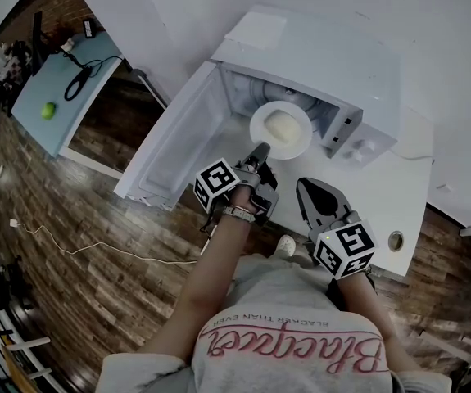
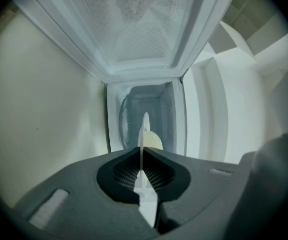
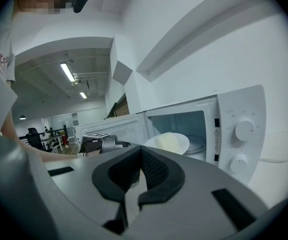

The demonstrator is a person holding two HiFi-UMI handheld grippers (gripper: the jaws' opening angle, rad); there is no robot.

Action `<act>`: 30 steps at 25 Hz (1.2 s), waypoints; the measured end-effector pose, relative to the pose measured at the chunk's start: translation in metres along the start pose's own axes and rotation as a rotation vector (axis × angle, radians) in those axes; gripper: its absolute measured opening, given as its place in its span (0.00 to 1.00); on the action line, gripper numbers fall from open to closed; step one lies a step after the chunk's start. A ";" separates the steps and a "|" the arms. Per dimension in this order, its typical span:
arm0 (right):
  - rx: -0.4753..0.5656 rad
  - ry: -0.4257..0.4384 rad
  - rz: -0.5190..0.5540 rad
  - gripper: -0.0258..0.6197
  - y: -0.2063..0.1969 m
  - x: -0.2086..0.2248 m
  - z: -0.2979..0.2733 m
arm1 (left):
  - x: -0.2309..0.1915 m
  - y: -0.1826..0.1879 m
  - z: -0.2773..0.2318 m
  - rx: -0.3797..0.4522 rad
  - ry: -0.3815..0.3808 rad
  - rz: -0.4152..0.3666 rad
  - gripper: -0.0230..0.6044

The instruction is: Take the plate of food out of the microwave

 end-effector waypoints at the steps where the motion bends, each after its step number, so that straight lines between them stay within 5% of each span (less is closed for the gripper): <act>1: 0.006 -0.006 -0.001 0.05 0.000 -0.004 0.001 | 0.002 0.000 0.005 -0.006 -0.002 -0.001 0.06; 30: 0.100 -0.090 0.027 0.05 -0.004 -0.082 0.057 | 0.043 -0.016 0.122 -0.034 -0.086 0.024 0.06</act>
Point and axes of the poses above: the fingertips, and each gripper's own axes: z backward along the fingers, x to its right, y out of its top, the point moved 9 cm from there along z, backward along the fingers, and after that the axes turned 6 degrees about x, right-handed, at the moved point
